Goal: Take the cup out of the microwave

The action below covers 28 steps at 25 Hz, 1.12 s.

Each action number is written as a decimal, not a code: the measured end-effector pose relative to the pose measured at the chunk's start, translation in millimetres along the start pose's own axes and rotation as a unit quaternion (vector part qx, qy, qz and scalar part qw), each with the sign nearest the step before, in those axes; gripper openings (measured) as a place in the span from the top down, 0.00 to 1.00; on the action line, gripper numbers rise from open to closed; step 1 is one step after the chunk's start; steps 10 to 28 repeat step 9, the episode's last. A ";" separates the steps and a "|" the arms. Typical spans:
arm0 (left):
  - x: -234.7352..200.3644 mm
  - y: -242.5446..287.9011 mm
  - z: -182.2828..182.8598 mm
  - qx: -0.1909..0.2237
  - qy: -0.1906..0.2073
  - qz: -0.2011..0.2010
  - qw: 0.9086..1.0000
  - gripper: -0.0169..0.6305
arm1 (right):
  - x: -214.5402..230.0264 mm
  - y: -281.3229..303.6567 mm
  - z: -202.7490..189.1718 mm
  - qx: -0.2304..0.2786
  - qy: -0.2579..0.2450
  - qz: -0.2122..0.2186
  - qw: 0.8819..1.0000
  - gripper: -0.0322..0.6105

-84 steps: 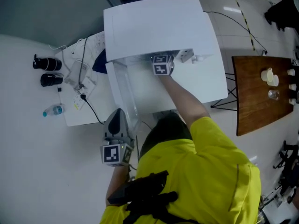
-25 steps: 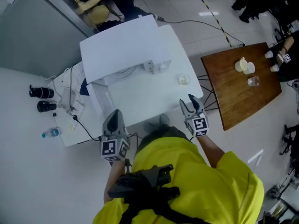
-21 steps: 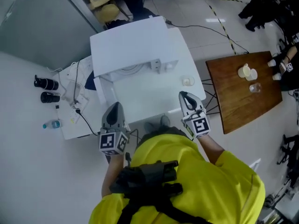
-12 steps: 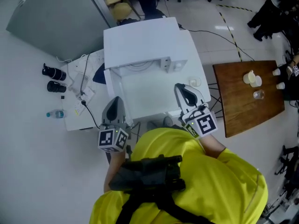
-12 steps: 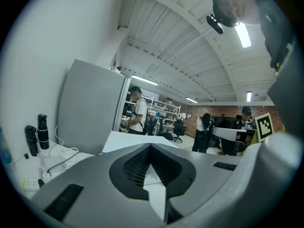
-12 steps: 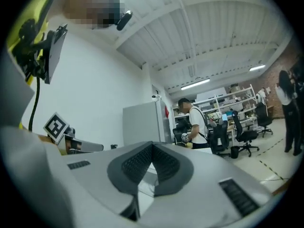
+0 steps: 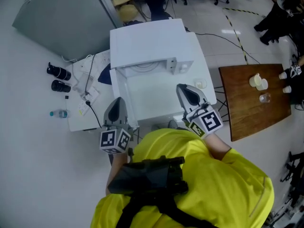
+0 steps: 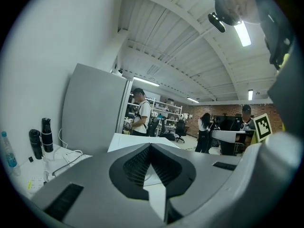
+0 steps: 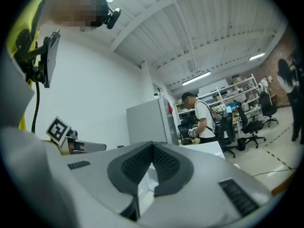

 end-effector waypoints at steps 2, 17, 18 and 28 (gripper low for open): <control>0.9 -0.8 3.6 0.000 0.004 -0.006 1.000 0.99 | -5.5 3.7 6.2 0.005 -0.006 0.005 1.000 0.95; -2.3 -5.7 -2.9 -0.006 -0.004 -0.009 1.000 0.99 | -18.4 8.8 1.5 -0.008 -0.003 0.013 1.000 0.95; -2.3 -5.7 -2.9 -0.006 -0.004 -0.009 1.000 0.99 | -18.4 8.8 1.5 -0.008 -0.003 0.013 1.000 0.95; -2.3 -5.7 -2.9 -0.006 -0.004 -0.009 1.000 0.99 | -18.4 8.8 1.5 -0.008 -0.003 0.013 1.000 0.95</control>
Point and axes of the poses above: the fingertips, and each gripper's own axes: y forward along the fingers, x to its right, z out of its top, the point moved 2 cm from there along -y, backward along the fingers, and after that the axes turned 6 degrees about -y, right-handed, at the moved point
